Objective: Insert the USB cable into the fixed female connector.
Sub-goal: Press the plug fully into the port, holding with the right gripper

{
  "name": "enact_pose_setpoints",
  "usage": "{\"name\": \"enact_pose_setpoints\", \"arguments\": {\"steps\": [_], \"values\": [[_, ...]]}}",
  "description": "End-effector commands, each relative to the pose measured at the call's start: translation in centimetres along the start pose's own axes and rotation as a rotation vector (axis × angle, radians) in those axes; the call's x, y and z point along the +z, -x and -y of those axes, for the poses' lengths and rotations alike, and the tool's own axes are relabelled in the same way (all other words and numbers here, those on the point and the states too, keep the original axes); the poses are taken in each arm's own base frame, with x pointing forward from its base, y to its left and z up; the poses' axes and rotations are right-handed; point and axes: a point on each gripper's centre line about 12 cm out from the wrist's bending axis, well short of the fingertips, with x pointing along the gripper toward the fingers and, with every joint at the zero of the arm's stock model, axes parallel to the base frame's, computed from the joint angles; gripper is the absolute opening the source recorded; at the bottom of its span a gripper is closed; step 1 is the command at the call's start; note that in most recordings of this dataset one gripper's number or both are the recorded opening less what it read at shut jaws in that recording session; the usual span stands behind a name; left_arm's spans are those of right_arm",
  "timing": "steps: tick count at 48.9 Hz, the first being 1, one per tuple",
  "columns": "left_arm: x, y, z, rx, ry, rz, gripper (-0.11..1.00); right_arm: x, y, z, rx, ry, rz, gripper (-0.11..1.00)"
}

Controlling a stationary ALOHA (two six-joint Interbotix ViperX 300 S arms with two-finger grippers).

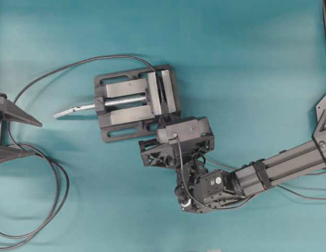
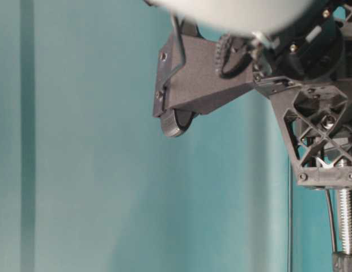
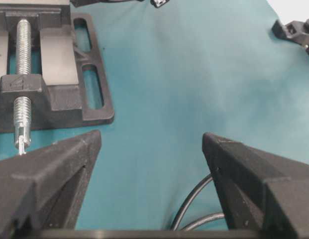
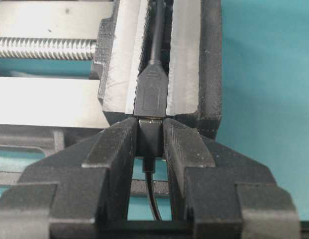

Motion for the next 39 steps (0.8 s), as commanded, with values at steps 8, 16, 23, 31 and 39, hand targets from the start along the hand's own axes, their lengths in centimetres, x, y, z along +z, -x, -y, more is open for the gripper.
{"name": "enact_pose_setpoints", "arguments": {"steps": [8,16,23,31,39], "values": [[0.8,-0.2,0.2,-0.005,-0.01,0.013,0.99,2.8,-3.9,0.3,-0.083,-0.04,0.029,0.21],[0.8,-0.2,0.2,-0.007,-0.009,0.013,0.99,2.7,-3.7,0.3,-0.075,-0.035,0.033,0.21],[0.8,-0.2,0.2,-0.005,-0.01,0.013,0.99,2.6,-3.4,0.2,-0.067,-0.032,0.031,0.21],[0.9,-0.2,0.2,-0.005,-0.008,0.015,0.99,2.4,-3.0,0.2,-0.055,-0.028,0.033,0.21],[0.9,-0.2,0.2,-0.005,-0.008,0.015,0.99,2.3,-2.9,0.2,-0.051,-0.025,0.036,0.21]]}}
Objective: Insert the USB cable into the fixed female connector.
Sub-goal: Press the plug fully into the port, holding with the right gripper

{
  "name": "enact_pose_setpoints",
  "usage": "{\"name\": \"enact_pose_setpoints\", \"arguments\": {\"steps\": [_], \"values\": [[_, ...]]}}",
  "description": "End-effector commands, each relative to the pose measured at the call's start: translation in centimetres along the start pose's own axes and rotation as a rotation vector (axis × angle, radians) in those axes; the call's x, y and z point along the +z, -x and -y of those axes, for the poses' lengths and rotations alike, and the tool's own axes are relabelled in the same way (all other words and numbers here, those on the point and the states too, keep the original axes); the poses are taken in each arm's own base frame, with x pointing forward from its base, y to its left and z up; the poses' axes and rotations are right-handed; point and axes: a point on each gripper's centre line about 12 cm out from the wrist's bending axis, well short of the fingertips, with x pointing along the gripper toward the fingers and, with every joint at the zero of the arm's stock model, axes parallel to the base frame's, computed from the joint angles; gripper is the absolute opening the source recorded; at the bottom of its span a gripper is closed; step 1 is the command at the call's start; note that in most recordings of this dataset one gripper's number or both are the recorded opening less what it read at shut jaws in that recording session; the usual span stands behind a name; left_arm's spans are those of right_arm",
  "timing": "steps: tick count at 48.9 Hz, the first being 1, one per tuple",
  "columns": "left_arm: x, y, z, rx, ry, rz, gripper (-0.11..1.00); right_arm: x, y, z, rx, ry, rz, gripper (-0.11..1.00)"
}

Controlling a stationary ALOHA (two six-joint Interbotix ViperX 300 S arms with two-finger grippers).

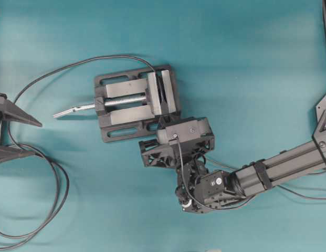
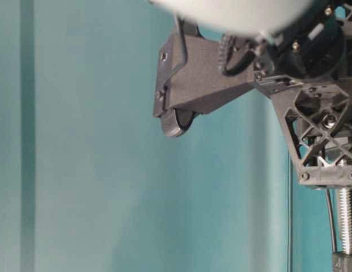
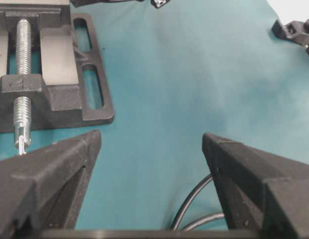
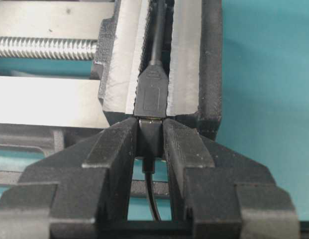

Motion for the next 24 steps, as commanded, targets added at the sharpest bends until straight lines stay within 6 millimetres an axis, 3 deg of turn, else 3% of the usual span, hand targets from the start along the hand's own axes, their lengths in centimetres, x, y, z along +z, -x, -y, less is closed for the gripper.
{"name": "enact_pose_setpoints", "arguments": {"steps": [1,24], "values": [[0.84,-0.17,0.2,-0.007,-0.007,0.014,0.99,2.33,-2.86,0.19,-0.061,-0.035,0.025,0.21],[0.84,-0.17,0.2,-0.007,-0.007,0.014,0.99,2.18,-2.37,0.12,-0.049,-0.036,0.03,0.21]]}}
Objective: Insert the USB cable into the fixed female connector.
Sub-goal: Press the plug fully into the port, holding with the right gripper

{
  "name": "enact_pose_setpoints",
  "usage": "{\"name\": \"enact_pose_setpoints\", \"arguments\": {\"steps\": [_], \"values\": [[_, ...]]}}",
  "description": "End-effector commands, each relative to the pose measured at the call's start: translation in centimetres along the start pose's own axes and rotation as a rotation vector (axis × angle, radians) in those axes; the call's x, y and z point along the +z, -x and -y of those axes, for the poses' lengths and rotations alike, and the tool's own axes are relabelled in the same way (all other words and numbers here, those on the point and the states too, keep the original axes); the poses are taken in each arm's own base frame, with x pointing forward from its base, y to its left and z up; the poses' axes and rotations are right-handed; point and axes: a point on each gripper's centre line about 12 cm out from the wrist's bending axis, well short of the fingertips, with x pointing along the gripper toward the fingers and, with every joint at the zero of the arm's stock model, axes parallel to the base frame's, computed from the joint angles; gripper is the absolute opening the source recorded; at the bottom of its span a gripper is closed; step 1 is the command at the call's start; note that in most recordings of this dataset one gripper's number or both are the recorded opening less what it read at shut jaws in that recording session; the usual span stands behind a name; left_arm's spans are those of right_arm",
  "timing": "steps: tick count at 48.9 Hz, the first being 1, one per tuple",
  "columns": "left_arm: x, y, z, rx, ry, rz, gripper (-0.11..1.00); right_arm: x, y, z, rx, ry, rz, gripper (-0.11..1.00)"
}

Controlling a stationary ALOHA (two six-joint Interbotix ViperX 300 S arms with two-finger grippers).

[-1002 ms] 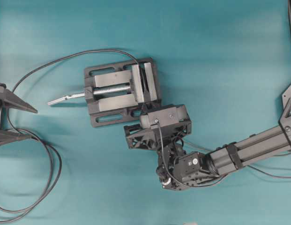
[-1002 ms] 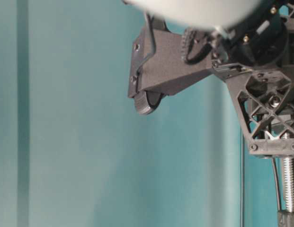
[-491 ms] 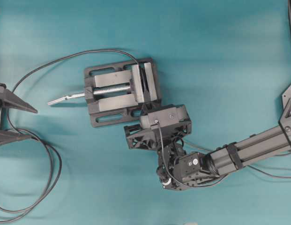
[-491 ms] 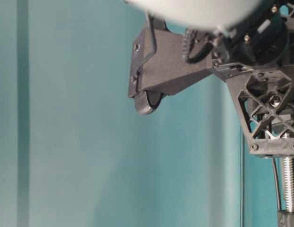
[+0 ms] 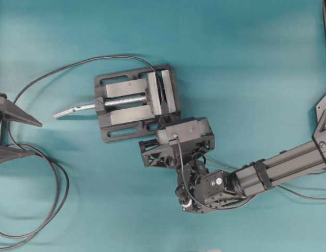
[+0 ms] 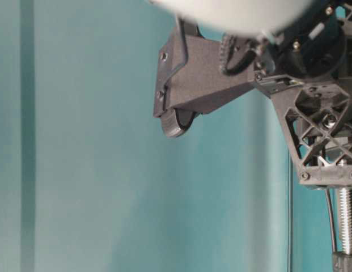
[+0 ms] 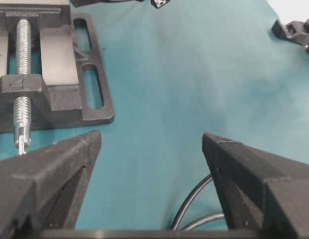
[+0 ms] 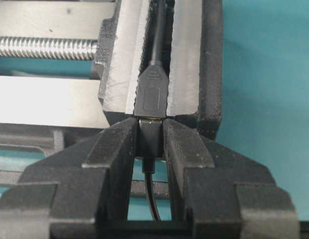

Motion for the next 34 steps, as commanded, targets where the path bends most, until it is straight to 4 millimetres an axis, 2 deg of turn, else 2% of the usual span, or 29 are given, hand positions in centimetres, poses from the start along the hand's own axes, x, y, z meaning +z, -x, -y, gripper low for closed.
{"name": "enact_pose_setpoints", "arguments": {"steps": [1,34], "values": [[0.9,-0.2,0.2,-0.005,-0.007,0.016,0.99,2.1,-2.3,0.1,-0.049,-0.034,0.028,0.21],[0.9,-0.2,0.2,-0.006,-0.008,0.016,0.99,1.5,-0.8,0.1,-0.015,-0.022,0.027,0.21]]}}
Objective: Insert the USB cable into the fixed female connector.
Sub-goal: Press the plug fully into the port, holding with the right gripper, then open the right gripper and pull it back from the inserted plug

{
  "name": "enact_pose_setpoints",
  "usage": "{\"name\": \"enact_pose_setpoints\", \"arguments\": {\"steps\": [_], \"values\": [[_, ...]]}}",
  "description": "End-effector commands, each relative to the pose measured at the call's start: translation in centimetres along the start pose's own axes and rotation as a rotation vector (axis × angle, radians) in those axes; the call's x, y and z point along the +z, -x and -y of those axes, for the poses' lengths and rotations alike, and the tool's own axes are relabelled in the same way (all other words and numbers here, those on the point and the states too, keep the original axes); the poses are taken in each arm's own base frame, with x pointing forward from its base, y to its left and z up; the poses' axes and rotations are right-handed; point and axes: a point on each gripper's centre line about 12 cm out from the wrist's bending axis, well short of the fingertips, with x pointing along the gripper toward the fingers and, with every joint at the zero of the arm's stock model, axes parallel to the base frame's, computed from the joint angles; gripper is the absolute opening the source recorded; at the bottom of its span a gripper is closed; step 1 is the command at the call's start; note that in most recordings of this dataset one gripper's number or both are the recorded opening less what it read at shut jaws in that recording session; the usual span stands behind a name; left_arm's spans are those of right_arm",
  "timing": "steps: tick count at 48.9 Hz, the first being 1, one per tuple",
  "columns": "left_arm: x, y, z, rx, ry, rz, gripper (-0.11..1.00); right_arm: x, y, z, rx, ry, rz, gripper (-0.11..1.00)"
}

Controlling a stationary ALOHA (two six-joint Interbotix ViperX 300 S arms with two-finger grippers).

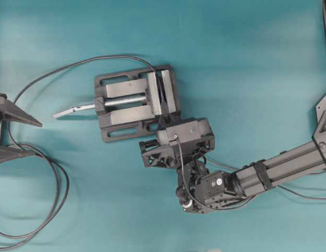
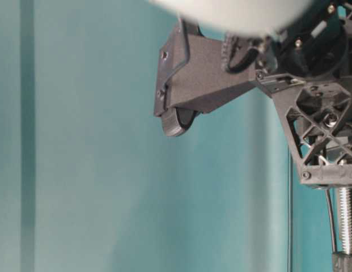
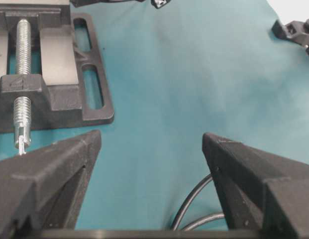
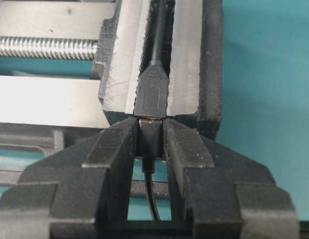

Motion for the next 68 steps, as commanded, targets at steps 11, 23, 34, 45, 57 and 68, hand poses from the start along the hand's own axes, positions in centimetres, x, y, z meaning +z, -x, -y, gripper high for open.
{"name": "enact_pose_setpoints", "arguments": {"steps": [11,23,34,45,57,68], "values": [[0.8,-0.2,0.2,-0.007,-0.009,0.014,0.99,1.6,-0.6,0.0,-0.014,-0.022,0.024,0.29],[0.8,-0.2,0.2,-0.005,-0.007,0.015,0.99,1.5,-0.1,0.0,-0.008,-0.019,0.027,0.52],[0.8,-0.2,0.2,-0.005,-0.007,0.015,0.99,1.4,1.1,0.0,0.02,-0.014,0.024,0.54],[0.8,-0.2,0.2,-0.005,-0.008,0.015,0.99,1.2,3.7,0.0,0.081,-0.006,0.014,0.55],[0.8,-0.2,0.2,-0.007,-0.007,0.014,0.99,0.8,5.7,0.3,0.14,0.013,-0.002,0.55],[0.8,-0.2,0.2,-0.005,-0.008,0.015,0.99,1.2,5.9,1.2,0.168,0.064,-0.021,0.54]]}}
